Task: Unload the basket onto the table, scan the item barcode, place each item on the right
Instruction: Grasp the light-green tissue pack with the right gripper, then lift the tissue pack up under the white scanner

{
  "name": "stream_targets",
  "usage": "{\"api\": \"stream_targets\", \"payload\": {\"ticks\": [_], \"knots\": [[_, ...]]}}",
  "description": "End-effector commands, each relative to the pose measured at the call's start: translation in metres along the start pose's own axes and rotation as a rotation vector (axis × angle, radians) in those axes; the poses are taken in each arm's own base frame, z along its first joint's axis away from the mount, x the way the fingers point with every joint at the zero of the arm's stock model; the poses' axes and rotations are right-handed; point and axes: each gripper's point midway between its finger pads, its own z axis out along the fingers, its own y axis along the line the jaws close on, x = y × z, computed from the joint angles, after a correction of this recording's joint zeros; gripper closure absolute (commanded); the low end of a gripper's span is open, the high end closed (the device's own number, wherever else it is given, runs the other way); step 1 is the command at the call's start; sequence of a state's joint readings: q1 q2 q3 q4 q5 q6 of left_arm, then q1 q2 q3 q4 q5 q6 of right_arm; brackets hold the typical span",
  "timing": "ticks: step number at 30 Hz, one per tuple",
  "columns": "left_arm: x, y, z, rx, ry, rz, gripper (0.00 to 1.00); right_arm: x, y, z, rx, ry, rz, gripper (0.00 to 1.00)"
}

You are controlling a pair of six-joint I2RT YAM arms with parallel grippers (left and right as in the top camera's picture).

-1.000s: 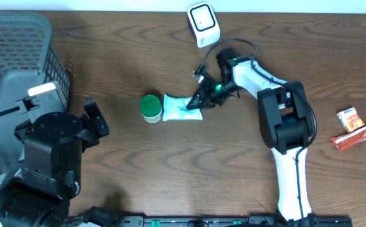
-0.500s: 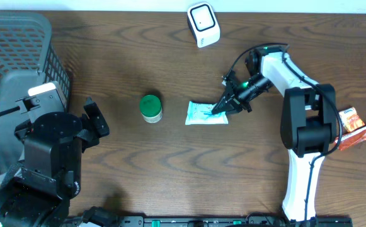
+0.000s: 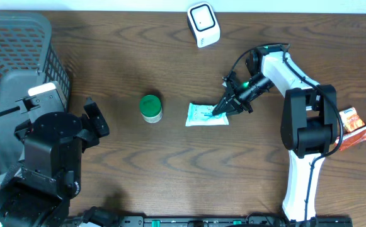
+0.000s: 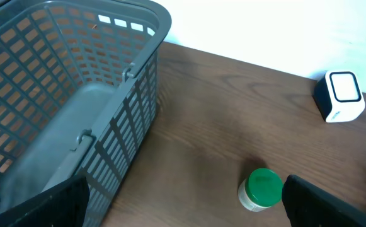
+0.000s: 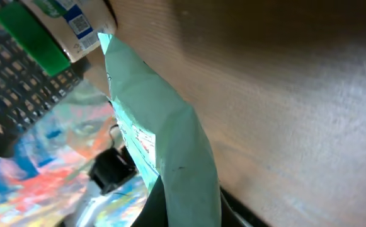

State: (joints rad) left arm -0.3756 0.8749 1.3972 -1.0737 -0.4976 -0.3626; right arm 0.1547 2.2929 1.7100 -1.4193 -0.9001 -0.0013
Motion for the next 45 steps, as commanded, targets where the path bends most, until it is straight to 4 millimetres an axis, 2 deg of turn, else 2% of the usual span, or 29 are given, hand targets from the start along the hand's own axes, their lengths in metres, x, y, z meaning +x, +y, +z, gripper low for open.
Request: {"api": "stream_targets", "payload": {"ticks": [1,6,14,20,25,28,31,34,37,41,45], "knots": [[-0.001,0.003,0.000,-0.014,-0.006,-0.004,0.02,0.000,0.010,-0.005,-0.028,-0.023,-0.281,0.99],[-0.001,0.003,0.000,-0.014,-0.006,-0.004,0.02,0.000,0.014,-0.005,-0.042,-0.033,-0.621,0.99],[-0.001,0.003,0.000,-0.014,-0.006,-0.004,0.02,-0.001,0.019,-0.005,-0.061,-0.059,-1.004,0.99],[-0.001,0.003,0.000,-0.014,-0.006,-0.004,0.02,-0.003,0.027,-0.006,-0.091,-0.099,-1.172,0.99],[-0.001,0.003,0.000,-0.014,-0.006,-0.004,0.02,-0.018,0.026,-0.006,-0.051,-0.138,-1.254,0.99],[-0.001,0.003,0.000,-0.014,-0.006,-0.004,0.02,-0.037,0.021,-0.007,0.033,-0.172,-1.342,0.99],[-0.001,0.003,0.000,-0.014,-0.006,-0.004,0.02,-0.054,0.017,-0.010,0.120,-0.195,-1.359,0.99],[-0.001,0.003,0.000,-0.014,-0.006,-0.004,0.02,-0.081,0.006,-0.019,0.312,-0.230,-1.293,0.99],[-0.001,0.003,0.000,-0.014,-0.006,-0.004,0.02,-0.097,-0.004,-0.033,0.528,-0.240,-1.256,0.99],[-0.001,0.003,0.000,-0.014,-0.006,-0.004,0.02,-0.102,0.008,-0.059,0.759,-0.293,-1.221,0.99],[-0.001,0.003,0.000,-0.014,-0.006,-0.004,0.02,-0.091,0.025,-0.095,1.015,-0.344,-1.176,0.99]]}}
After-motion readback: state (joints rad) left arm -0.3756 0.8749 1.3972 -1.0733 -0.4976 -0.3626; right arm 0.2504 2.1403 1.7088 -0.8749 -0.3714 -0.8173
